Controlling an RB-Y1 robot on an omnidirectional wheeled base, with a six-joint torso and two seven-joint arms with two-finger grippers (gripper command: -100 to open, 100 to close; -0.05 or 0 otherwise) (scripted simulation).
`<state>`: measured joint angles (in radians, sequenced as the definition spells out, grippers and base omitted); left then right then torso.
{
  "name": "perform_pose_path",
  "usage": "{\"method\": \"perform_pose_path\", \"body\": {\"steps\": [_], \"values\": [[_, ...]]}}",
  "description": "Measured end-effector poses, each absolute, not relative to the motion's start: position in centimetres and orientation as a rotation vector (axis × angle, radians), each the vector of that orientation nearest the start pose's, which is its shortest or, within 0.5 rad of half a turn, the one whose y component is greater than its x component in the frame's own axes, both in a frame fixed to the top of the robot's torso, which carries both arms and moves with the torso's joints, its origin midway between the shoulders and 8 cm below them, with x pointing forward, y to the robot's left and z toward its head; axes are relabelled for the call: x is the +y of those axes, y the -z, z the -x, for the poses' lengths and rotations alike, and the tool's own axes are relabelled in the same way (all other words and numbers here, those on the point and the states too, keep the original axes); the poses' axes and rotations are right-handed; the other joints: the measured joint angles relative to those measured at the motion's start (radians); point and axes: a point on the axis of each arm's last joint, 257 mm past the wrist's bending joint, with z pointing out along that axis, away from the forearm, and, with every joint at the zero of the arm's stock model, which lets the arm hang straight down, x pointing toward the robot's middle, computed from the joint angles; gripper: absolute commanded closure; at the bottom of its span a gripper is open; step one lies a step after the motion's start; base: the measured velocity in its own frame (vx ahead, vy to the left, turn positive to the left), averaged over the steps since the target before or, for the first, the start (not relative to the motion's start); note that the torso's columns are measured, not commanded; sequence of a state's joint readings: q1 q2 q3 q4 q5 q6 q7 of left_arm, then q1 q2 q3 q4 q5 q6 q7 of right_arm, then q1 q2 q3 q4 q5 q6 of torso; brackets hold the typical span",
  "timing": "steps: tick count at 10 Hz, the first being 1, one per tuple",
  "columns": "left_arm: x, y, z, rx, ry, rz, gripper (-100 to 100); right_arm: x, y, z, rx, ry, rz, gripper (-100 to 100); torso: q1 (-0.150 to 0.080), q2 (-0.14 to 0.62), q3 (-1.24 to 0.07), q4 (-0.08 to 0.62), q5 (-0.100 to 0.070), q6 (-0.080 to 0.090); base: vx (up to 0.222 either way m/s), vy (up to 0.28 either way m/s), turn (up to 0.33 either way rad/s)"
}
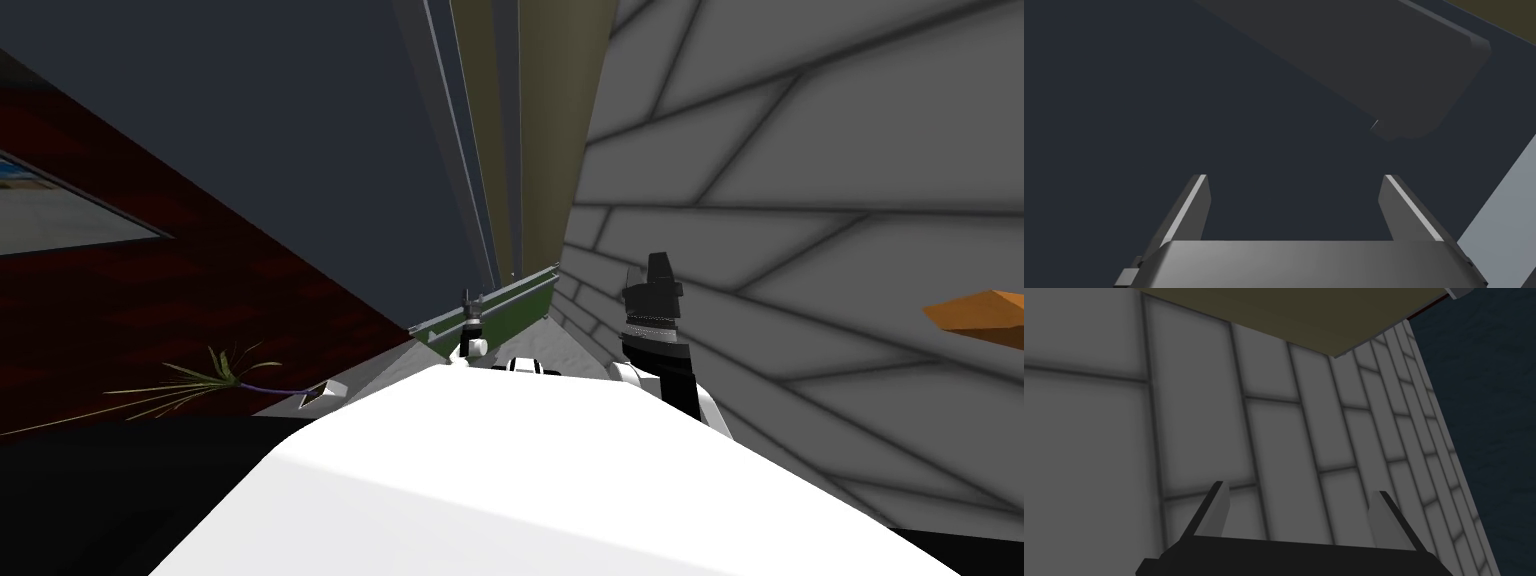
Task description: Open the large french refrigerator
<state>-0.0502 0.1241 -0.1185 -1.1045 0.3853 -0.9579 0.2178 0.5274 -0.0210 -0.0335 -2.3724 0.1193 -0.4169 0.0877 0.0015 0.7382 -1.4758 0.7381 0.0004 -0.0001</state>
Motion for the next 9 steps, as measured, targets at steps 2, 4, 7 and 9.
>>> {"method": "perform_pose_path", "body": {"steps": [2, 4, 7, 9], "values": [[27.0, 21.2, -48.9, 0.554, 1.682, 1.120, -100, -27.7, -4.0, -33.8, 0.722, -1.092, -0.542, 0, -0.001, 0.001, 0.000, 0.000, 0.000, 0.000, 0.042, -0.019, -0.001], [26.5, 22.0, -49.3, 0.545, 1.687, 1.149, -100, -27.7, -4.0, -33.8, 0.722, -1.092, -0.542, 0, -0.002, 0.000, 0.000, 0.000, 0.000, 0.000, 0.051, -0.022, -0.004], [25.1, 23.2, -49.5, 0.530, 1.698, 1.193, -100, -27.7, -4.0, -33.8, 0.722, -1.092, -0.542, 0, -0.001, 0.000, 0.000, 0.000, 0.000, 0.000, 0.042, -0.021, -0.001], [24.4, 23.7, -49.6, 0.519, 1.706, 1.210, -100, -27.7, -4.0, -33.8, 0.722, -1.092, -0.542, 0, -0.001, 0.001, 0.001, 0.000, 0.000, 0.000, 0.015, 0.000, 0.021]]}}
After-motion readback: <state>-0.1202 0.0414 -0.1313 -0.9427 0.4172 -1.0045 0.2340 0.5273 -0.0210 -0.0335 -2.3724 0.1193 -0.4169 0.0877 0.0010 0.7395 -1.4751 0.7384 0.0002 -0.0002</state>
